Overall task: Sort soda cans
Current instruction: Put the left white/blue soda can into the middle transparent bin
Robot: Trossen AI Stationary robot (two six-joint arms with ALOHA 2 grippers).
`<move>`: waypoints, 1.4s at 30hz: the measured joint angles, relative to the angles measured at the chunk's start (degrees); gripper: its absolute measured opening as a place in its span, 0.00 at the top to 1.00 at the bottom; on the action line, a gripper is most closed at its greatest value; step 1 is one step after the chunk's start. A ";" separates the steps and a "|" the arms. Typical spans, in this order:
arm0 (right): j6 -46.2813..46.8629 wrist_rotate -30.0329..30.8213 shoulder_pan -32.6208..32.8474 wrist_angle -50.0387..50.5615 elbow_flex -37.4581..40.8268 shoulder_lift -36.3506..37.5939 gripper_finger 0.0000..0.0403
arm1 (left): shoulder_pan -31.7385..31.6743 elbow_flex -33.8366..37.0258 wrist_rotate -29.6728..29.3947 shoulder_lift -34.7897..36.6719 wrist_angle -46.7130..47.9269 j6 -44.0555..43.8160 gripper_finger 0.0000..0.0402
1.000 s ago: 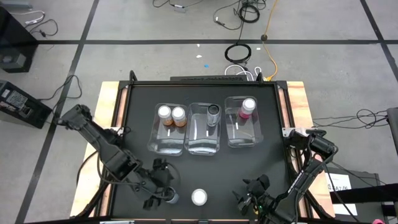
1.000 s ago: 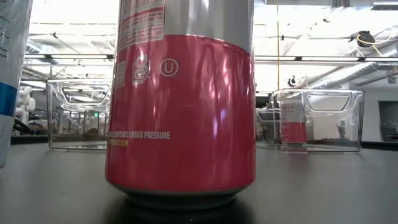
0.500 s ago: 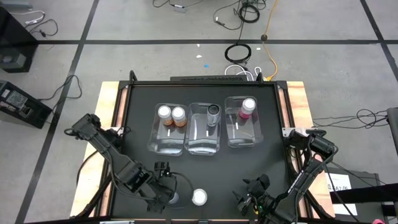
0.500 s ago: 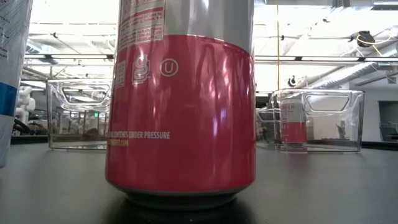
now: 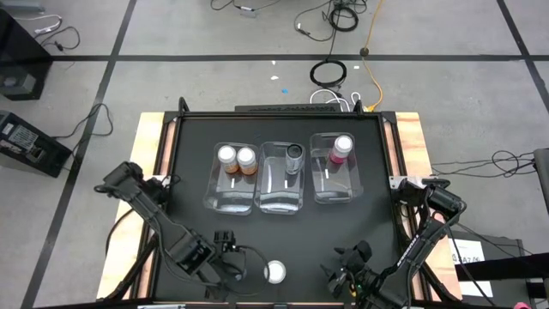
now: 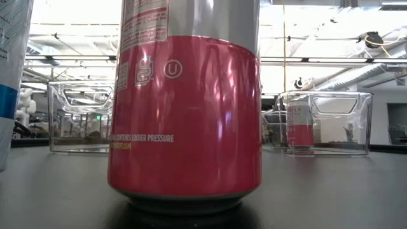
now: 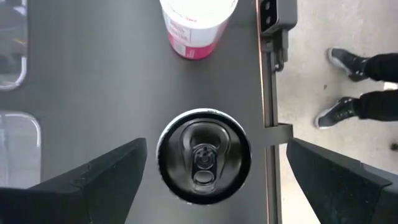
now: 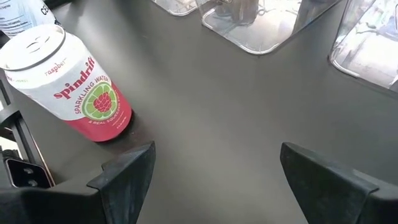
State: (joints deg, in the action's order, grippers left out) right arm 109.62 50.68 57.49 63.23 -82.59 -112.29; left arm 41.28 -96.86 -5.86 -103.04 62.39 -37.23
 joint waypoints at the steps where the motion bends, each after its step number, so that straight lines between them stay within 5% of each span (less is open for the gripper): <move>1: 0.00 0.00 0.02 -0.19 0.00 0.00 0.16 | 0.00 0.00 0.06 -0.45 0.08 0.02 0.02; 25: -2.32 0.00 2.54 -5.42 0.00 0.00 0.16 | 0.00 0.07 0.10 -9.41 1.37 0.00 0.02; 36: -2.32 0.00 3.19 -5.91 0.00 0.00 0.16 | -0.04 0.07 0.10 -9.60 1.14 -0.02 0.29; 42: -2.50 0.00 3.17 -5.87 0.00 0.00 0.16 | -0.04 0.07 0.08 -9.60 1.15 -0.02 0.32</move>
State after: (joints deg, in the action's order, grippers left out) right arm 107.13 50.68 60.66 57.36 -82.59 -112.29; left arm 41.23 -96.79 -5.78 -112.64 63.55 -37.26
